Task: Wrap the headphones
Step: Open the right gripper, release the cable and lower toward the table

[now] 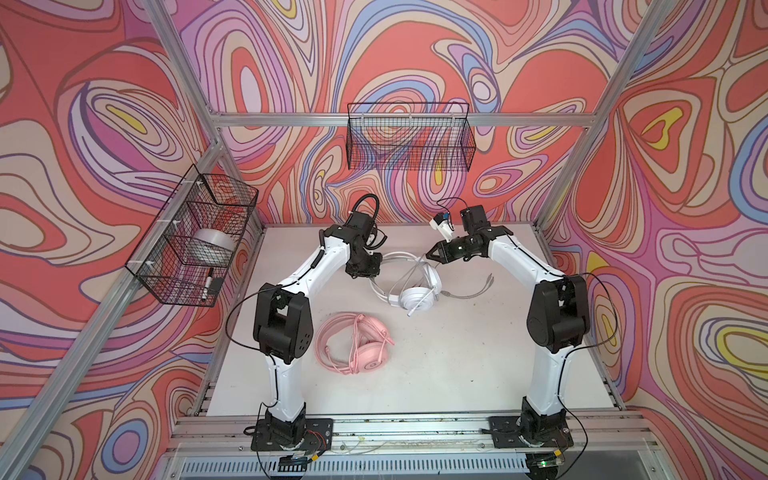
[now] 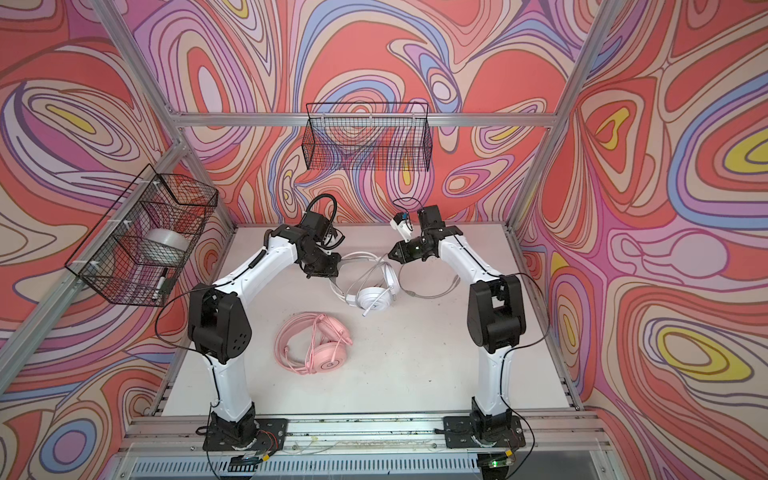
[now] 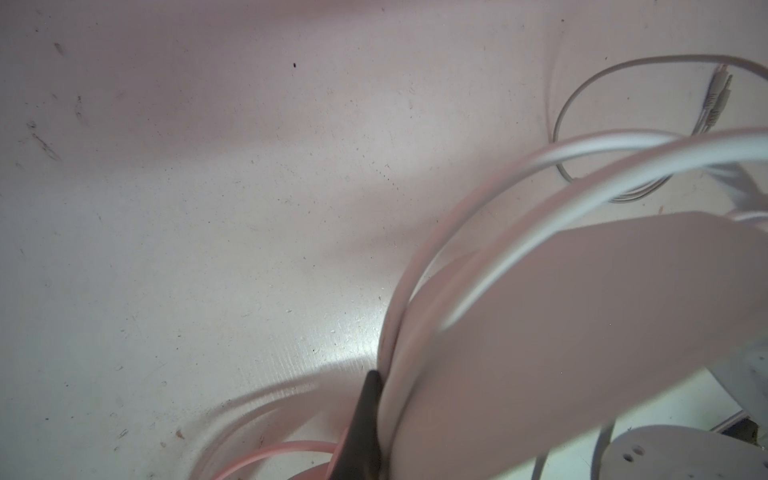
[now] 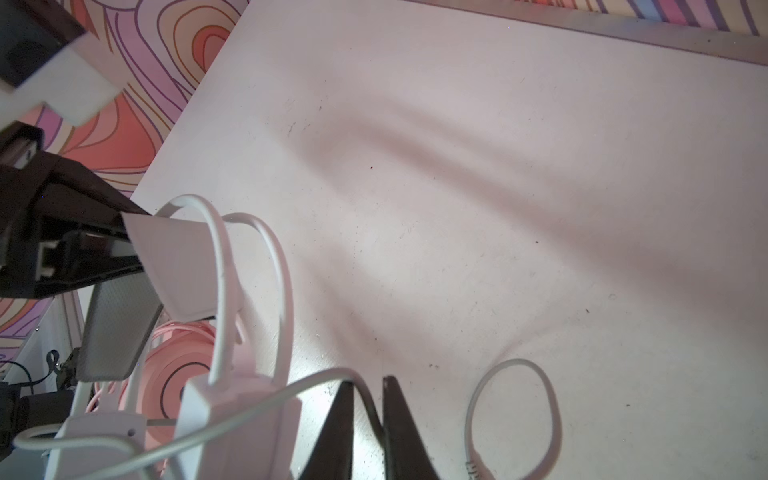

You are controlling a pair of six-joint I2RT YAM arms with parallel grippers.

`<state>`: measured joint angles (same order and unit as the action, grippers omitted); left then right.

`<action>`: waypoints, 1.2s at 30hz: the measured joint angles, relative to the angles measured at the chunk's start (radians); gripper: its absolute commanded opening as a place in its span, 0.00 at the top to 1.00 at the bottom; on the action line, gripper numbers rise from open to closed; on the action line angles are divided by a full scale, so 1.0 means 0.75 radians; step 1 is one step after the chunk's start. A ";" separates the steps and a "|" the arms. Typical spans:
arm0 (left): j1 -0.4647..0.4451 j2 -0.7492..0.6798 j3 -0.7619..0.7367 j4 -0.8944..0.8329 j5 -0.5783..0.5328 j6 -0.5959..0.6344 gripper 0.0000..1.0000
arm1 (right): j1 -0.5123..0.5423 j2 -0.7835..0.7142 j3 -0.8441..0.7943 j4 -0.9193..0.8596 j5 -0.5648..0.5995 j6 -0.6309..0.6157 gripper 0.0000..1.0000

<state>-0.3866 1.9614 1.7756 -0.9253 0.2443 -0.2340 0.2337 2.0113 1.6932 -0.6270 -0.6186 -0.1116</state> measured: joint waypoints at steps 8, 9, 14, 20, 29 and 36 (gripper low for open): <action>0.000 -0.023 -0.006 -0.031 0.063 0.044 1.00 | -0.037 0.060 -0.040 0.058 0.028 0.053 0.73; 0.000 -0.025 -0.006 -0.031 0.067 0.049 1.00 | -0.040 0.063 -0.041 0.064 0.032 0.058 0.73; 0.000 -0.032 -0.006 -0.032 0.078 0.052 1.00 | -0.043 0.069 -0.057 0.073 0.066 0.064 0.72; 0.001 -0.032 -0.006 -0.033 0.085 0.051 1.00 | -0.043 0.069 -0.117 0.023 0.193 0.013 0.65; 0.001 -0.031 0.016 -0.107 0.077 0.057 1.00 | -0.043 0.069 -0.175 -0.142 0.393 -0.151 0.58; 0.001 -0.030 0.060 -0.152 0.057 0.063 1.00 | -0.043 0.048 -0.306 -0.207 0.394 -0.325 0.52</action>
<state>-0.3862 1.9392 1.8202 -1.0393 0.2871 -0.1867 0.2016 2.0476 1.4635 -0.7822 -0.3233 -0.3553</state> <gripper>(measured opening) 0.084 0.469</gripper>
